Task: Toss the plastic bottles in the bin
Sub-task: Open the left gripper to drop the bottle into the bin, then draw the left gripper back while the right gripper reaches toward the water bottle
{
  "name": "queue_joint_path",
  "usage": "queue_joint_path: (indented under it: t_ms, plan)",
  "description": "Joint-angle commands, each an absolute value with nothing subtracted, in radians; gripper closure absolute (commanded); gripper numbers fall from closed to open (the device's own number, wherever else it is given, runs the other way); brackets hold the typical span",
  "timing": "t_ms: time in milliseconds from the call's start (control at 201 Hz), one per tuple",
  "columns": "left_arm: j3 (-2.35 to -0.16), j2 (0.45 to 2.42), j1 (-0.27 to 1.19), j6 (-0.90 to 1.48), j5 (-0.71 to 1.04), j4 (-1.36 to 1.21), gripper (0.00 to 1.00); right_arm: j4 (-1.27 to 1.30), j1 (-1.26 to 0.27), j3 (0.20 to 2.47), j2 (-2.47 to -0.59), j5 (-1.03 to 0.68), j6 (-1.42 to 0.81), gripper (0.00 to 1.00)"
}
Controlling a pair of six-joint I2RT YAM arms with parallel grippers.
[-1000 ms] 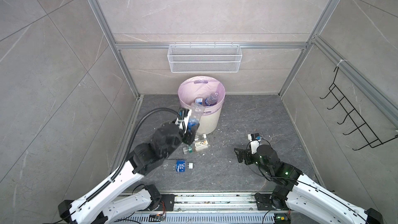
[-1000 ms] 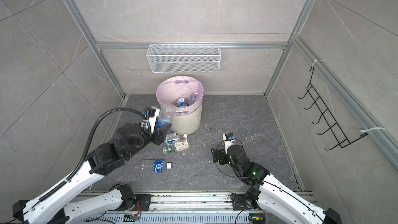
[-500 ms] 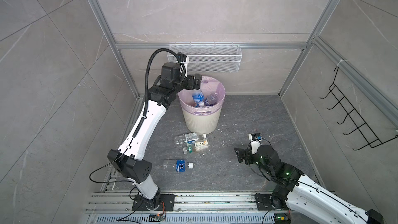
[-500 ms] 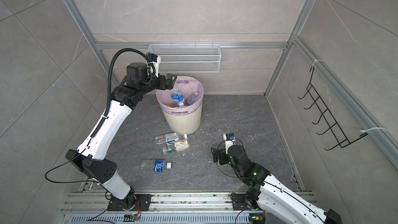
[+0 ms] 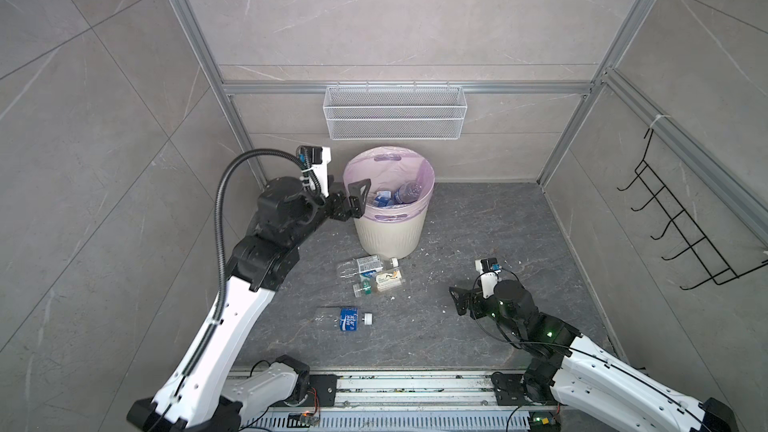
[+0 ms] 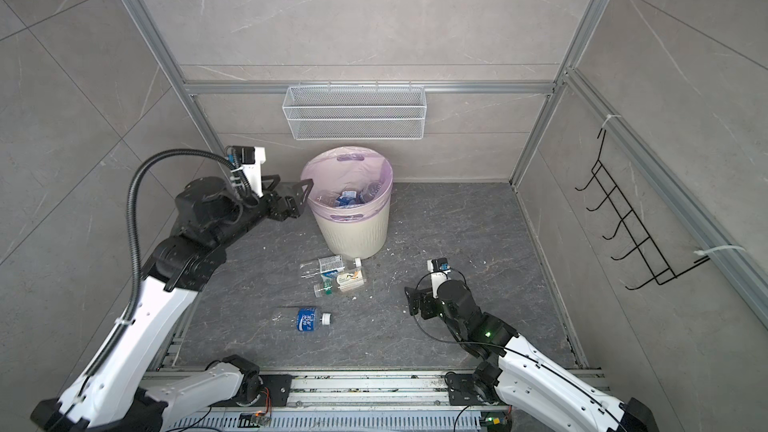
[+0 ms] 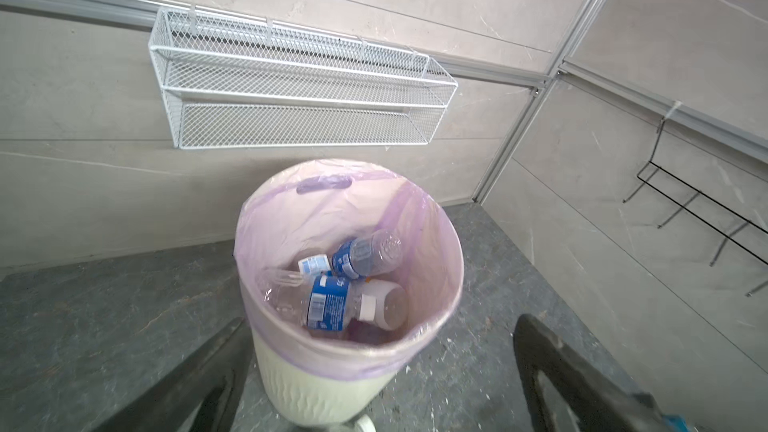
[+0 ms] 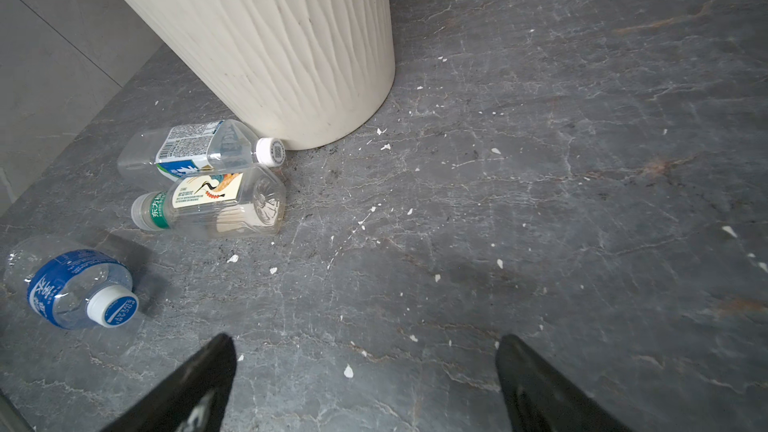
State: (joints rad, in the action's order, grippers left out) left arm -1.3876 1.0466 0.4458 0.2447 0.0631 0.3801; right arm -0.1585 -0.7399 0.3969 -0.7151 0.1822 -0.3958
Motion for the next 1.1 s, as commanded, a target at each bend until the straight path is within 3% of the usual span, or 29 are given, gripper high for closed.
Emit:
queue_joint_path:
  t_ms: [0, 219, 493, 1090]
  plan:
    - [-1.257, 0.97, 0.456, 0.292, 0.07, 0.335, 0.0, -0.083, -0.75, 0.396, -0.757, 0.152, -0.373, 0.0]
    - [-0.96, 0.79, 0.468, 0.33, 0.017, 0.291, 0.0, -0.103, -0.894, 0.524, -0.886, 0.267, -0.332, 0.0]
    - [-0.798, 0.729, 0.468, 0.337, -0.051, 0.255, 0.0, -0.127, -1.103, 0.684, -1.059, 0.426, -0.31, 0.0]
    - [-0.511, 0.61, 0.468, 0.401, -0.137, 0.068, 0.0, -0.183, -1.28, 0.841, -1.226, 0.527, -0.255, 0.0]
